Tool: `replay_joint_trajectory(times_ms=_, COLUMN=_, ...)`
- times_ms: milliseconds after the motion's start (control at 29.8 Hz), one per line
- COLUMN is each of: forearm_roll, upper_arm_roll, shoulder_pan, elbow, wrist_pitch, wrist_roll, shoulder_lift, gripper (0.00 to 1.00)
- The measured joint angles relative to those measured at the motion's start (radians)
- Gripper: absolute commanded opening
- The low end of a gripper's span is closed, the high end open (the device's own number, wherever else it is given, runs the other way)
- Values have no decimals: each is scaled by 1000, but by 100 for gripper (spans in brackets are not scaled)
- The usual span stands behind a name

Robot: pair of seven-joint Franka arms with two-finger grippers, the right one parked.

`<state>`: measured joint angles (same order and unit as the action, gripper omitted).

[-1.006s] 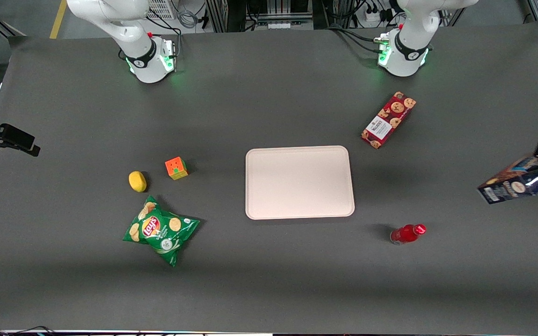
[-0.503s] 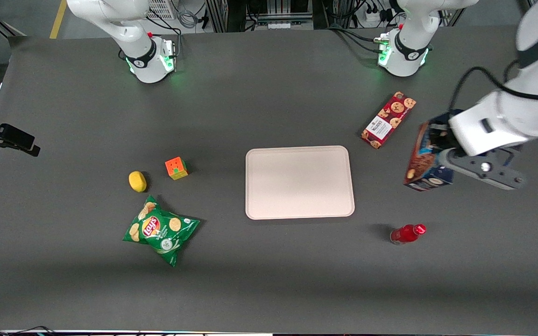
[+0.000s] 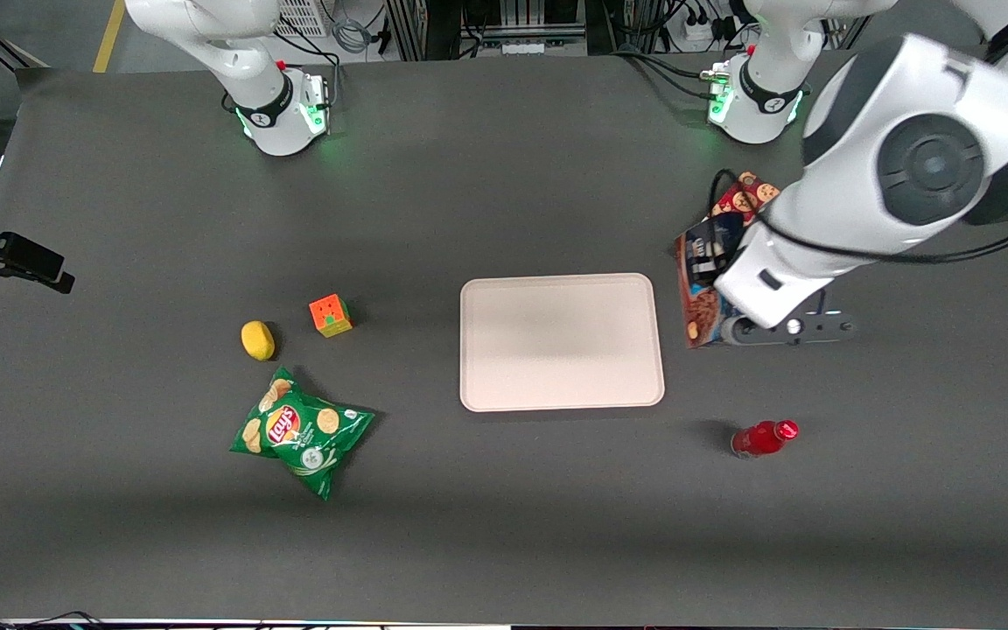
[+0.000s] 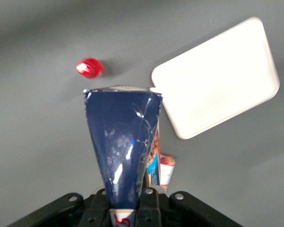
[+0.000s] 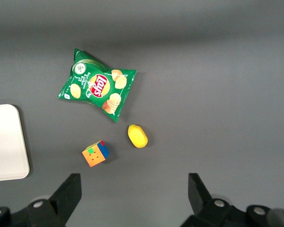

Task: Place cookie box on tray

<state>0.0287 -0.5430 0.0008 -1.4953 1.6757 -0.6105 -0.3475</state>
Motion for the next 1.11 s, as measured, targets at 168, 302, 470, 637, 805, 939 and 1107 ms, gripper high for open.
replay_joint_trajectory(times_ms=168, forearm_roll=8, upper_arm_roll=-4, shoulder_pan=0, elbow=-86, wrist_pitch=78, wrist_roll=0, shoulder_lift=6, gripper=0)
replay_joint_trajectory(times_ms=302, forearm_roll=27, upper_arm_roll=-5, shoulder_pan=0, elbow=-164, wrist_pitch=171, wrist_roll=0, shoulder_lift=10, gripper=0)
replay_joint_trajectory(times_ms=470, forearm_roll=41, upper_arm_roll=-7, shoulder_pan=0, elbow=-274, wrist_pitch=308, wrist_roll=0, shoulder_lift=11, gripper=0)
replay_joint_trajectory(times_ms=637, forearm_roll=73, upper_arm_roll=-7, shoulder_pan=2, elbow=-363, wrist_pitch=422, wrist_roll=0, shoulder_lift=11, gripper=0)
replay_joint_trajectory(times_ms=805, forearm_roll=88, upper_arm_roll=-6, shoulder_pan=3, elbow=-452, wrist_pitch=542, wrist_roll=0, shoulder_lift=11, gripper=0)
replay_joint_trajectory(times_ms=939, forearm_roll=90, upper_arm_roll=-6, shoulder_pan=3, elbow=-497, wrist_pitch=584, wrist_roll=-6, shoulder_lift=10, gripper=0)
replay_joint_trajectory(times_ms=1107, forearm_roll=162, upper_arm_roll=-5, shoulder_pan=3, elbow=-517, wrist_pitch=592, wrist_roll=-42, shoulder_lift=9, gripper=0)
